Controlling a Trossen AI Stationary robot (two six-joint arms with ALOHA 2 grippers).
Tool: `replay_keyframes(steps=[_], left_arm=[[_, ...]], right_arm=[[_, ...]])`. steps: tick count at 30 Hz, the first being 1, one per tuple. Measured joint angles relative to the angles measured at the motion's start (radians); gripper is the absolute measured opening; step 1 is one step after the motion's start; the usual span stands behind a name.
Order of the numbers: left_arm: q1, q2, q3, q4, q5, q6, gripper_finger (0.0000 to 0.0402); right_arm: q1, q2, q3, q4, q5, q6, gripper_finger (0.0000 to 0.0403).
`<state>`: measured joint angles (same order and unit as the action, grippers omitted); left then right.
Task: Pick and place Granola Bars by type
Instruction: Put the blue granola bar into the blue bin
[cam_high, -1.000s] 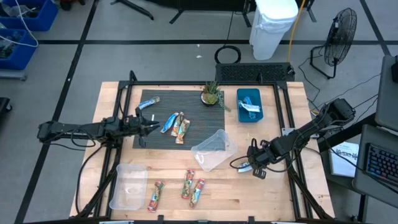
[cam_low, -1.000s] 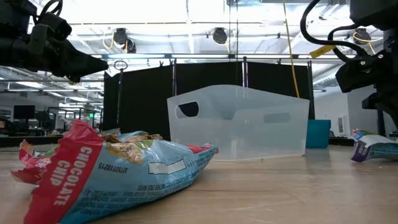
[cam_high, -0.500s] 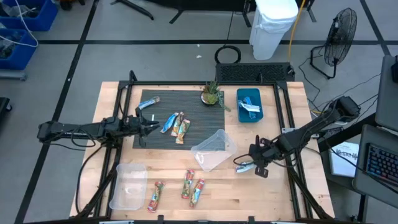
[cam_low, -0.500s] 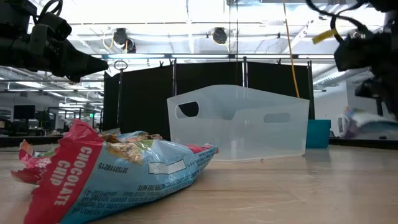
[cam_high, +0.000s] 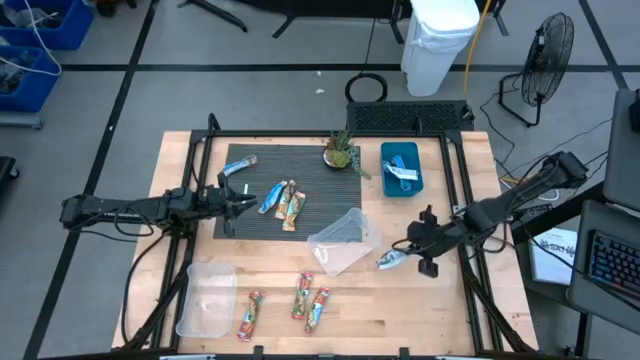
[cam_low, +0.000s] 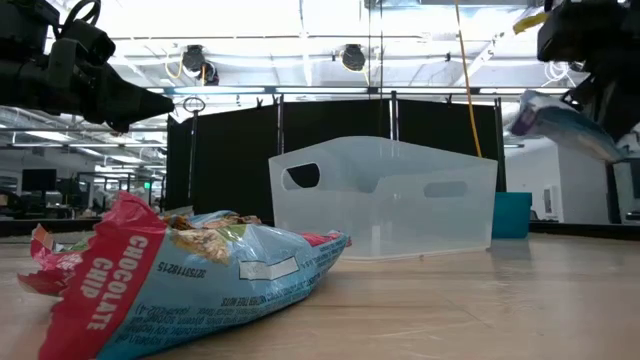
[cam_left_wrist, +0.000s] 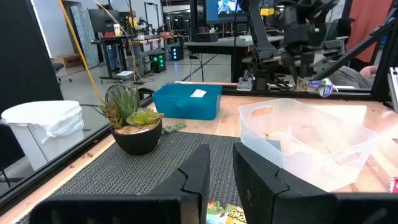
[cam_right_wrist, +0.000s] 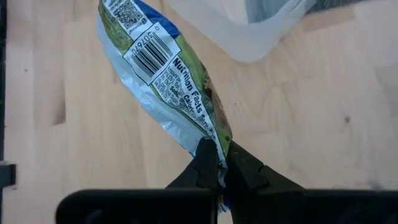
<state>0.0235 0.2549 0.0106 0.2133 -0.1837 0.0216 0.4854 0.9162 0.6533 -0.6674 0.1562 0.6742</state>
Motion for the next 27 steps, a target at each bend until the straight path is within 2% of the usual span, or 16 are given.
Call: replay_keyframes(steps=[12,19,27], left_arm=[[0.000,0.000,0.000,0.000,0.000,0.000,0.0076],[0.000,0.000,0.000,0.000,0.000,0.000,0.0076],[0.000,0.000,0.000,0.000,0.000,0.000,0.0076]], right_arm=[[0.000,-0.035,0.000,0.009,0.007,-0.050,0.0001],[-0.027,-0.060,0.000,0.159,0.145,-0.175,0.0001],[-0.142,-0.065,0.000,0.300,0.271,-0.369,0.0001]])
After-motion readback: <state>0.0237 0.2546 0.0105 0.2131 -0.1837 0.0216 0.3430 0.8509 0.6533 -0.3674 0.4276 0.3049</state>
